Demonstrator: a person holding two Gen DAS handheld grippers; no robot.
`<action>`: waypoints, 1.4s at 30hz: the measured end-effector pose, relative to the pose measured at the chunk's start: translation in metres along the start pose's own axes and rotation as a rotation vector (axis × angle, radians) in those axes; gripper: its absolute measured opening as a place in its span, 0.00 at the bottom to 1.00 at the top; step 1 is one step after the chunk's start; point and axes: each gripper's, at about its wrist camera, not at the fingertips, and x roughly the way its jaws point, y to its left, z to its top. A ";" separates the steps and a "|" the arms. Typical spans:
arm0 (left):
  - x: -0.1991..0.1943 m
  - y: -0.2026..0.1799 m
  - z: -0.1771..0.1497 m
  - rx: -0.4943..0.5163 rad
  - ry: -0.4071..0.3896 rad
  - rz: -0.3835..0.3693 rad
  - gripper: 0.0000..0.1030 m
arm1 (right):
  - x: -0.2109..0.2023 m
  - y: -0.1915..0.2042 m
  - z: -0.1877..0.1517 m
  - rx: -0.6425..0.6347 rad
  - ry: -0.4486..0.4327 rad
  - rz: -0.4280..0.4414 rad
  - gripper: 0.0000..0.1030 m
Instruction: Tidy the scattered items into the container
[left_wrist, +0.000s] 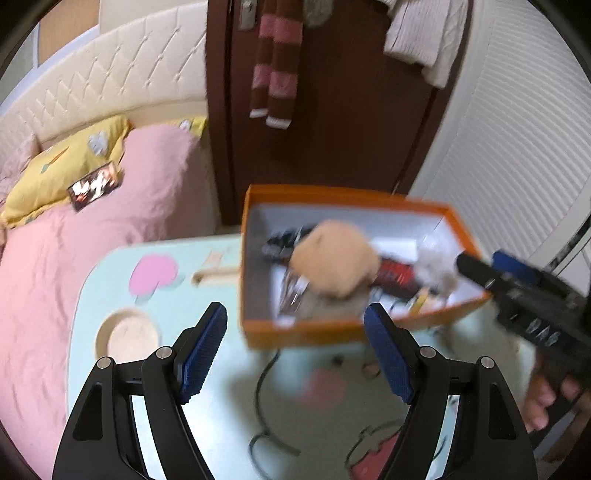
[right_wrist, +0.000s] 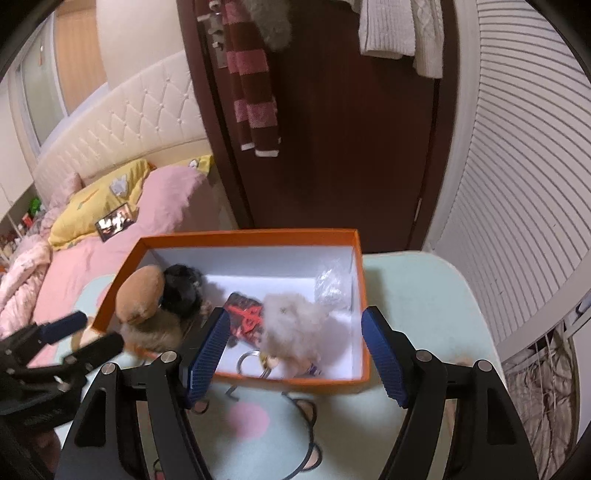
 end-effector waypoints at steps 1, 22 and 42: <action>0.000 -0.001 -0.003 0.010 0.002 0.006 0.75 | -0.001 0.003 -0.002 -0.010 0.017 0.001 0.71; 0.033 -0.011 -0.061 -0.002 0.055 0.081 0.75 | 0.019 0.013 -0.073 -0.061 0.156 -0.065 0.71; 0.034 -0.004 -0.053 -0.056 0.069 0.160 1.00 | 0.035 0.010 -0.077 -0.048 0.134 -0.096 1.00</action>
